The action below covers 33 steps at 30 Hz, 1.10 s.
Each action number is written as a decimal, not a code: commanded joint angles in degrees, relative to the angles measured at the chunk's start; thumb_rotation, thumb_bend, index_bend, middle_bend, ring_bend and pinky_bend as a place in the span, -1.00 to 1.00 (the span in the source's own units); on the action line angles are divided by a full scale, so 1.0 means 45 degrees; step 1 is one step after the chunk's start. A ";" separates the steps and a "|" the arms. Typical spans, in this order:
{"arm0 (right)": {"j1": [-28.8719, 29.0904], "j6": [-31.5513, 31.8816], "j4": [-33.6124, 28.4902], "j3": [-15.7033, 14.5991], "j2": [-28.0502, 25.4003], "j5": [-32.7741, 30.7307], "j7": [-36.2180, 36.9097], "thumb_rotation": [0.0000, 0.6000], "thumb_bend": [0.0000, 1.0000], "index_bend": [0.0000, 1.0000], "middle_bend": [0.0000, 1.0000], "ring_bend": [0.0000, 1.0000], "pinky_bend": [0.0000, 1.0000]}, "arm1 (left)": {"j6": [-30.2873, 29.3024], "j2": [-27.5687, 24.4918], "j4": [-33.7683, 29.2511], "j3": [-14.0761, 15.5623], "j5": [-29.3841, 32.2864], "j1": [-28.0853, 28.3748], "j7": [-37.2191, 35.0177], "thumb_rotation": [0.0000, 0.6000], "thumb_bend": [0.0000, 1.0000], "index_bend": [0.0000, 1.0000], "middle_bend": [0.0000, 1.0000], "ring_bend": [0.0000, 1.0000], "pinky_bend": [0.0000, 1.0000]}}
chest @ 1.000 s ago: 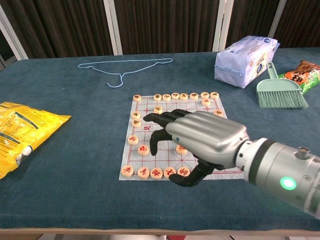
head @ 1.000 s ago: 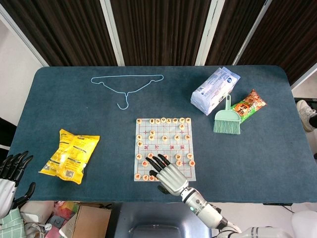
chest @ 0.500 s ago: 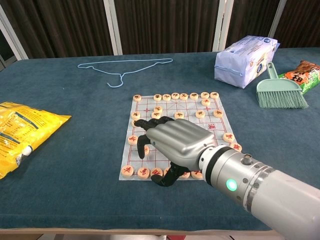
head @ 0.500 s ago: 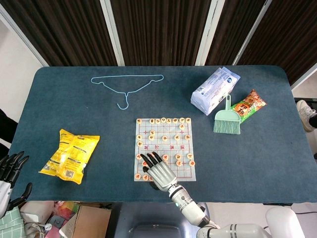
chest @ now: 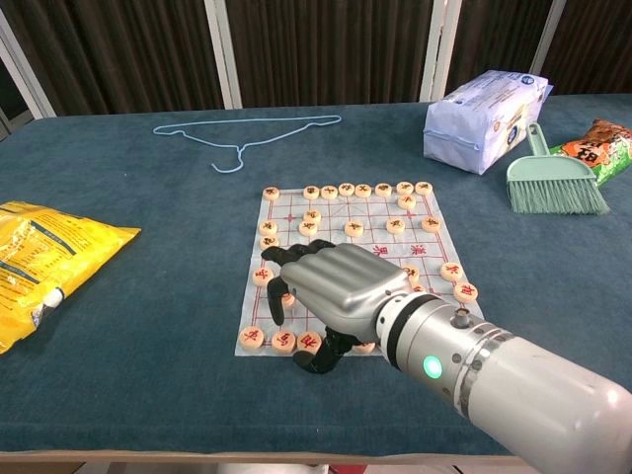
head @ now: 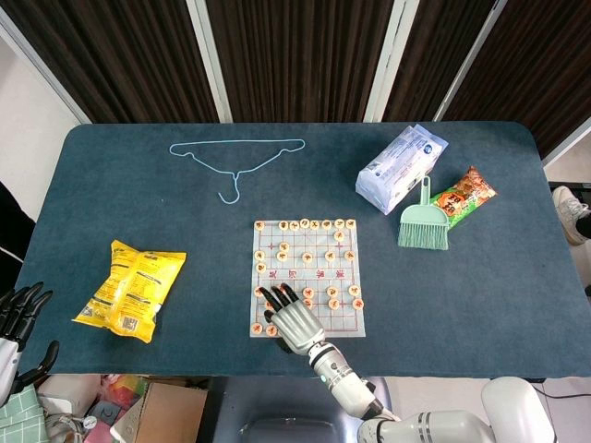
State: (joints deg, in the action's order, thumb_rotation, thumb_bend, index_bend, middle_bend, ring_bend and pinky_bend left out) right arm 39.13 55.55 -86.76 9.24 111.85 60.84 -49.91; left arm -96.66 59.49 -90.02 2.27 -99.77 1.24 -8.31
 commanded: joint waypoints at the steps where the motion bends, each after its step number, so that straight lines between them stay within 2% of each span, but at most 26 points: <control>1: 0.0050 0.0035 0.0046 -0.0037 0.0036 -0.0056 0.0007 1.00 -0.09 0.04 -0.97 -1.00 -1.00 | -0.0024 0.0001 0.0009 0.0006 -0.0021 -0.0013 -0.0002 1.00 -0.11 -1.00 -1.00 -1.00 -0.91; 17: 0.0479 0.0226 0.0552 -0.0149 0.0517 -0.0282 0.0568 1.00 -0.07 0.12 -0.92 -1.00 -1.00 | -0.0098 -0.0029 0.0031 0.0056 -0.0131 -0.0052 -0.0057 1.00 -0.11 -1.00 -1.00 -1.00 -0.91; 33: 0.0711 0.0608 0.0819 -0.0306 0.0665 -0.0499 0.0367 1.00 -0.04 0.17 -0.88 -1.00 -1.00 | -0.0227 -0.0036 0.0037 0.0047 -0.0156 -0.0122 -0.0046 1.00 -0.11 -1.00 -1.00 -1.00 -0.91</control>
State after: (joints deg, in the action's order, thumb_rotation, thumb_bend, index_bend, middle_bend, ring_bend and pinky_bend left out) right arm 42.30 58.24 -83.09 7.89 114.85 58.61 -48.22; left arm -97.68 59.32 -89.85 2.49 -100.47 0.69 -8.52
